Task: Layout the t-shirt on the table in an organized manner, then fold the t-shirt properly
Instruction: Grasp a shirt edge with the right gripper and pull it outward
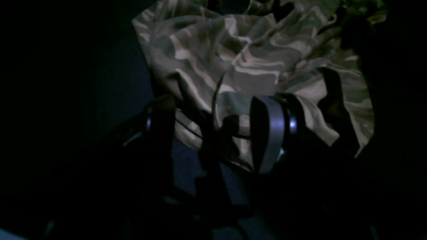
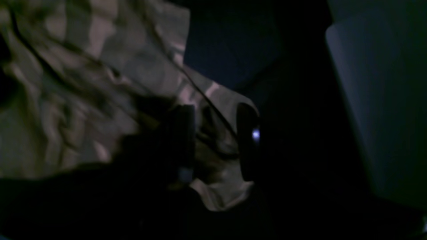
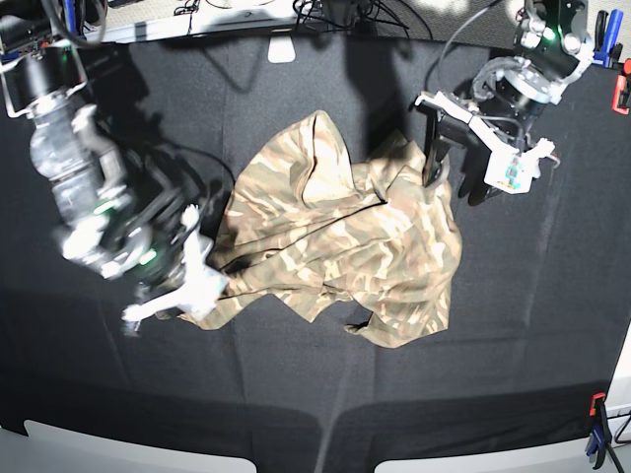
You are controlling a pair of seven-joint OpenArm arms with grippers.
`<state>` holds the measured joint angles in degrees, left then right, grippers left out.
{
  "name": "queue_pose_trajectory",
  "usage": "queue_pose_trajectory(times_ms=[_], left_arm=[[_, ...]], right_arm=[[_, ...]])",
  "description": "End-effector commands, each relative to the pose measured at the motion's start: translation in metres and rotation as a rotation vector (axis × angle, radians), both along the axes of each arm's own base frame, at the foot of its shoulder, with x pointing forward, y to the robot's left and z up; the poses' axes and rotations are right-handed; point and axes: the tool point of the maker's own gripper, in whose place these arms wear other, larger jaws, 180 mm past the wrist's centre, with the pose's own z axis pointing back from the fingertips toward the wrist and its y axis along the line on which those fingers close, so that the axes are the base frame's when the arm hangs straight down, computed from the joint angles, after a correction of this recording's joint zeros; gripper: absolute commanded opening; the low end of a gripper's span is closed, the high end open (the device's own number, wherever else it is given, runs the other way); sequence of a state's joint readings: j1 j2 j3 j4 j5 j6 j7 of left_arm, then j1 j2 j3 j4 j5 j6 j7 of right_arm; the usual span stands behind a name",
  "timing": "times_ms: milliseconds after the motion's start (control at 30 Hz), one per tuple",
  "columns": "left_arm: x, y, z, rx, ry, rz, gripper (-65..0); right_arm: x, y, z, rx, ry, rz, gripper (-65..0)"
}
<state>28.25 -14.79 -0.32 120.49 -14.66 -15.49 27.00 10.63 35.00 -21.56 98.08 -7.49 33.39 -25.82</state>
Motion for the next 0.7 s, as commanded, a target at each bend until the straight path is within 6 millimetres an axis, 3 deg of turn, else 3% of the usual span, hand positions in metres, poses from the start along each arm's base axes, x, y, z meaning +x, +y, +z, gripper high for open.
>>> queue_pose_trajectory(times_ms=[0, 300, 467, 667], left_arm=[[0.003, -0.002, 0.012, -0.017, -0.046, -0.004, -31.5], [0.003, -0.002, 0.012, -0.017, -0.046, -0.004, -31.5], [0.003, -0.002, 0.012, -0.018, -0.046, -0.004, -31.5], [0.003, -0.002, 0.012, -0.017, -0.046, -0.004, -31.5]], right_arm=[[0.010, -0.001, 0.017, -0.013, -0.067, 0.009, -44.8], [0.019, -0.007, 0.016, -0.061, -0.118, -0.013, -44.9], [0.045, -0.012, 0.006, -0.050, -0.112, -0.050, -44.9], [0.071, -0.004, -0.010, -0.025, -0.041, -0.046, -44.9]])
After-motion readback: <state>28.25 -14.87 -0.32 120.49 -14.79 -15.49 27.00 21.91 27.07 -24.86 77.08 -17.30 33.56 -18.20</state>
